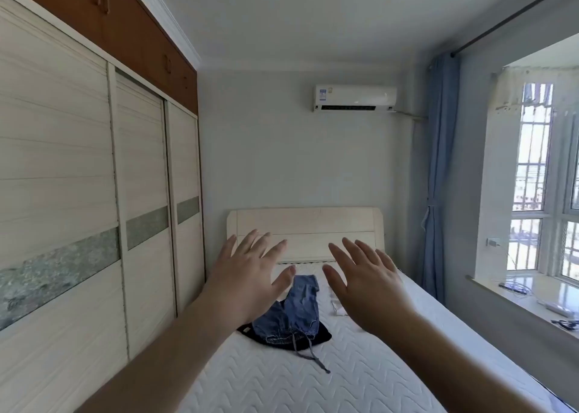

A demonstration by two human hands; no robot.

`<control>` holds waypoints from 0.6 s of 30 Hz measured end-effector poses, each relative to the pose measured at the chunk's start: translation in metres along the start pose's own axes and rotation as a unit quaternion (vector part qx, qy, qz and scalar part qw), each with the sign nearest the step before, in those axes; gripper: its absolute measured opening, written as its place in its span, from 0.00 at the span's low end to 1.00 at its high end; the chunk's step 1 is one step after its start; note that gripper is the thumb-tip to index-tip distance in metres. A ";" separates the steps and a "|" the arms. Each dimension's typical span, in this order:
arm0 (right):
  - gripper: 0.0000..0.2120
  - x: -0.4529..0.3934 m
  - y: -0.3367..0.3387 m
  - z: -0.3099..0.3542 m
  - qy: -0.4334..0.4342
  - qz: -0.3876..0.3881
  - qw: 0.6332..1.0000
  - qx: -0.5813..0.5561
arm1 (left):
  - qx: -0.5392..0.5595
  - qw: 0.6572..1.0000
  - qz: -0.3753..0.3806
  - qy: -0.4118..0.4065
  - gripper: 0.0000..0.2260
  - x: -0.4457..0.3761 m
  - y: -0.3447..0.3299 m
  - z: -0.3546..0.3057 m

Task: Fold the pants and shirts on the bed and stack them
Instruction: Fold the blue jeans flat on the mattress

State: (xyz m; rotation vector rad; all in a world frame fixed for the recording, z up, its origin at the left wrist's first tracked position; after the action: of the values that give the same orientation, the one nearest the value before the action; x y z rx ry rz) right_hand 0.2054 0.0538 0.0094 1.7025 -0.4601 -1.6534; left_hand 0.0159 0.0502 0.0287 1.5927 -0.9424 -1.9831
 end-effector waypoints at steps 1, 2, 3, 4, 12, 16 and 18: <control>0.30 -0.006 -0.005 -0.005 0.004 -0.005 1.000 0.000 | 0.001 1.000 -0.002 -0.002 0.32 -0.007 -0.006 -0.002; 0.30 -0.012 -0.011 -0.011 0.007 -0.012 1.000 -0.002 | 0.004 1.000 -0.007 -0.001 0.32 -0.014 -0.014 -0.003; 0.30 -0.020 -0.019 -0.018 0.011 -0.018 1.000 0.001 | -0.001 1.000 -0.012 0.002 0.32 -0.022 -0.022 -0.003; 0.30 -0.028 -0.025 -0.025 0.014 -0.020 1.000 -0.002 | -0.007 1.000 -0.019 0.005 0.32 -0.031 -0.029 -0.003; 0.30 -0.086 -0.087 -0.077 0.044 -0.017 0.998 -0.034 | -0.051 0.998 -0.041 -0.012 0.28 -0.091 -0.092 -0.022; 0.31 -0.096 -0.126 -0.103 0.053 -0.002 0.997 -0.051 | -0.053 0.998 -0.038 -0.010 0.29 -0.106 -0.134 -0.030; 0.30 -0.093 -0.150 -0.111 0.053 0.021 0.996 -0.066 | -0.052 0.998 -0.022 -0.008 0.30 -0.106 -0.160 -0.031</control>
State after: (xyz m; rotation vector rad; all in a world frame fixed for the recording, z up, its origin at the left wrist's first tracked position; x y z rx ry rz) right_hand 0.2691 0.2470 -0.0359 1.6620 -0.3273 -1.5211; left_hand 0.0859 0.2246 -0.0196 1.5548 -0.8030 -2.0434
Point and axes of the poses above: each hand's wrist, its own x-axis away from the middle knuckle, its own y-axis out of the back of the hand, z = x × y, the point moved 6 cm from there along -x, towards the middle knuckle, and after that the axes turned 14 degrees about -z, right-handed, at the moved point
